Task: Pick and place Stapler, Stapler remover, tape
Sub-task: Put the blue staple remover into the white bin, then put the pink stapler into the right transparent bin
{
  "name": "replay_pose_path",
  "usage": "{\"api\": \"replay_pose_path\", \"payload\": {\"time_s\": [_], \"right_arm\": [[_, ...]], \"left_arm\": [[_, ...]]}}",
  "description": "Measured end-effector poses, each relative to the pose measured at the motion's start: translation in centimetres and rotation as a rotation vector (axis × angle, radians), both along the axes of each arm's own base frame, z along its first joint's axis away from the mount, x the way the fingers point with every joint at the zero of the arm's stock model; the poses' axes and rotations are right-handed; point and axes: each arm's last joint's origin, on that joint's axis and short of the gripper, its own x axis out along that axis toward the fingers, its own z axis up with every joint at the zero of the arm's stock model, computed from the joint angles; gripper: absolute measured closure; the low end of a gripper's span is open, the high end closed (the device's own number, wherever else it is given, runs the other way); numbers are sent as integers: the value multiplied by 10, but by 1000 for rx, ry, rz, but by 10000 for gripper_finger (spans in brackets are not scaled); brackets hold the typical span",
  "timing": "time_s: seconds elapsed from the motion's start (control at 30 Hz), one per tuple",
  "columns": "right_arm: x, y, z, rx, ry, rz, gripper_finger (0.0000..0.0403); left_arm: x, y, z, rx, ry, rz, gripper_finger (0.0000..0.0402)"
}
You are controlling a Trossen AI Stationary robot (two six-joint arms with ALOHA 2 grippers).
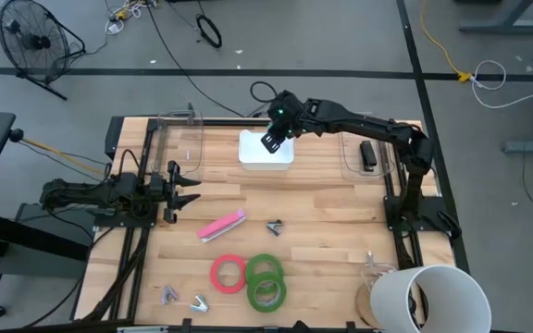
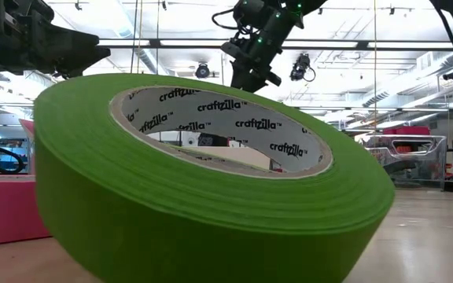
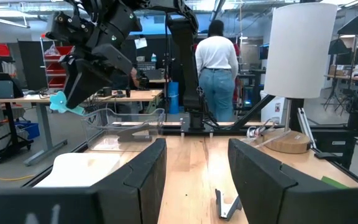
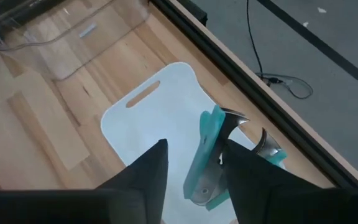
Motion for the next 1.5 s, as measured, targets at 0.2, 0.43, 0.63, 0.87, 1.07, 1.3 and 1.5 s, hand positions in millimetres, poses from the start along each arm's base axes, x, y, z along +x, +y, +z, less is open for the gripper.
{"api": "replay_pose_path", "payload": {"time_s": [0.2,0.43,0.63,0.87,1.07,1.3,1.5], "right_arm": [[1,1,-6,-11,8,-20,261],[5,1,-17,38,15,-11,278],[10,0,-24,93,-3,6,286],[11,0,-25,83,-5,1,287],[14,9,-25,117,-11,47,287],[17,31,-24,272,-24,199,287],[13,60,-12,285,-2,260,287]], "left_arm": [[0,0,0,0,0,0,225],[0,0,0,-1,1,0,225],[0,0,0,-1,0,0,225],[0,0,0,0,1,0,225],[0,0,0,0,2,-1,225],[0,0,0,-6,1,-1,225],[0,-2,-1,-101,0,-86,225]]}}
